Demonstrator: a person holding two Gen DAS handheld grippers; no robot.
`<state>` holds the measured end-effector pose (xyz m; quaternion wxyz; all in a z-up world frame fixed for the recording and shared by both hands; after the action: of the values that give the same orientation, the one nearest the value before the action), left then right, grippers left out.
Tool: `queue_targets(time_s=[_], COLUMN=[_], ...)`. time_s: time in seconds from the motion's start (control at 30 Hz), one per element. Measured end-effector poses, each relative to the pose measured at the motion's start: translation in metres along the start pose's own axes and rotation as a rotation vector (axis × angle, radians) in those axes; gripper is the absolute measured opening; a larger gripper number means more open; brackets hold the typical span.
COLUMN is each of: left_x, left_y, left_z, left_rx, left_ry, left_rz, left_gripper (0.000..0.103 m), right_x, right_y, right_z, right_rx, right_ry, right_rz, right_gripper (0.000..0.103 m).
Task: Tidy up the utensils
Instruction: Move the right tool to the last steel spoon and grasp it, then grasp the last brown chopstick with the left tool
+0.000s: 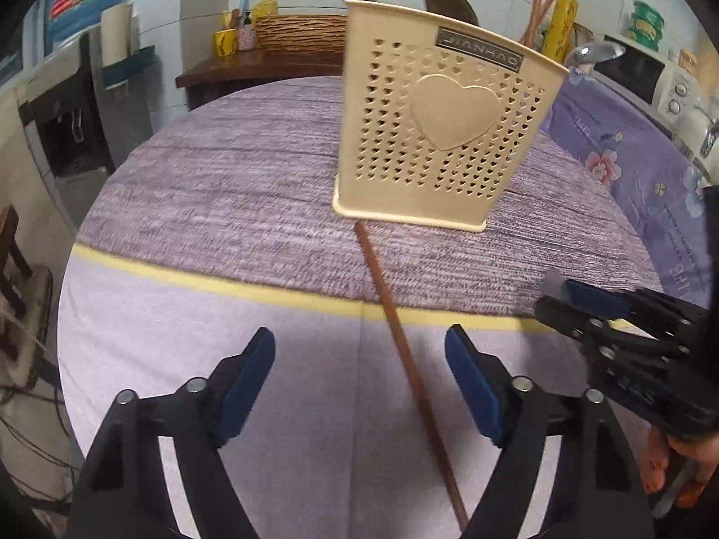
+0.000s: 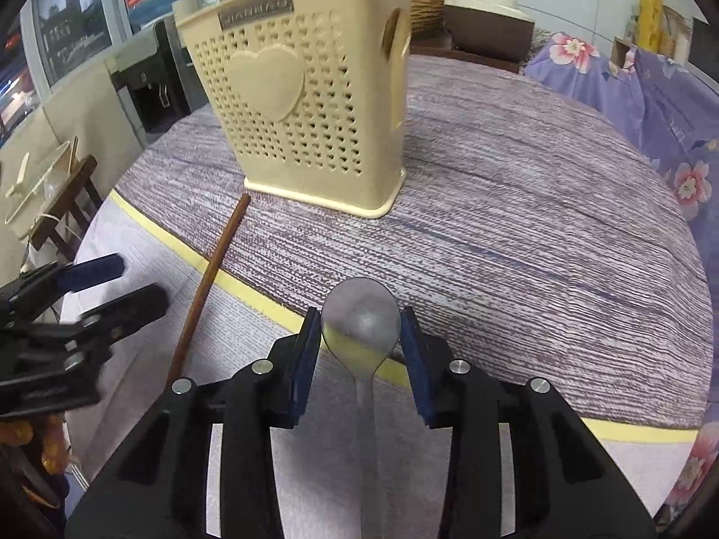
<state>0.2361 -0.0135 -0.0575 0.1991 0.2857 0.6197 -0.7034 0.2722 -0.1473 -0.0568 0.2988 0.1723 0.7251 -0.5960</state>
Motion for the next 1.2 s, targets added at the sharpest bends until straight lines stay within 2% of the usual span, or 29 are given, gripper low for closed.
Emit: queue_targets(time_s=[0.2,0.3,0.33,0.43,0.67,0.93,1.2], left_x=[-0.026,-0.030,-0.031,-0.035,-0.038,-0.039,-0.048], left_y=[0.034,0.048,0.051,0.055,0.058,0.051,-0.013], left_z=[0.005,0.007,0.007,0.011,0.017,0.018,0.012], left_rx=[-0.062,-0.051,-0.045,-0.071,-0.101,-0.068,0.006], left_ry=[0.030,0.017,0.015,0.045,0.071,0.056,0.049], left_rz=[-0.046,-0.086,-0.094,-0.084,-0.074,-0.044,0.089], left_gripper=[0.052,0.041,0.040,0.036,0.011,0.008,0.008], right_x=[0.002,0.003,0.003,0.003,0.003,0.004,0.002], right_y=[-0.027,-0.034,-0.037,-0.042,-0.047,-0.051,-0.068], right_z=[-0.003,-0.004,-0.004,-0.004,-0.005,-0.005,-0.004], right_rx=[-0.005,0.003,-0.002,-0.001,0.000,-0.012,-0.052], right_ry=[0.015,0.014,0.018,0.020,0.021,0.026,0.029], right_rz=[0.042,0.055,0.058,0.075,0.086,0.107,0.148], right_gripper=[0.037,0.037,0.037,0.037,0.037,0.037,0.037])
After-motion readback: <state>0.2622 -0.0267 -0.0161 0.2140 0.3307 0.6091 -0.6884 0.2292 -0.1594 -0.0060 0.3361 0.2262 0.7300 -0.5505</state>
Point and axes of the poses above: each gripper's, at about its wrist camera, not at the fingertips, and y roughly the way its jaws point, z to its right, x to its underside, the point moved 3 cm from there along y, roughly the way its jaws point, and after that the axes turned 2 degrees about y, right-handed, at the moved point
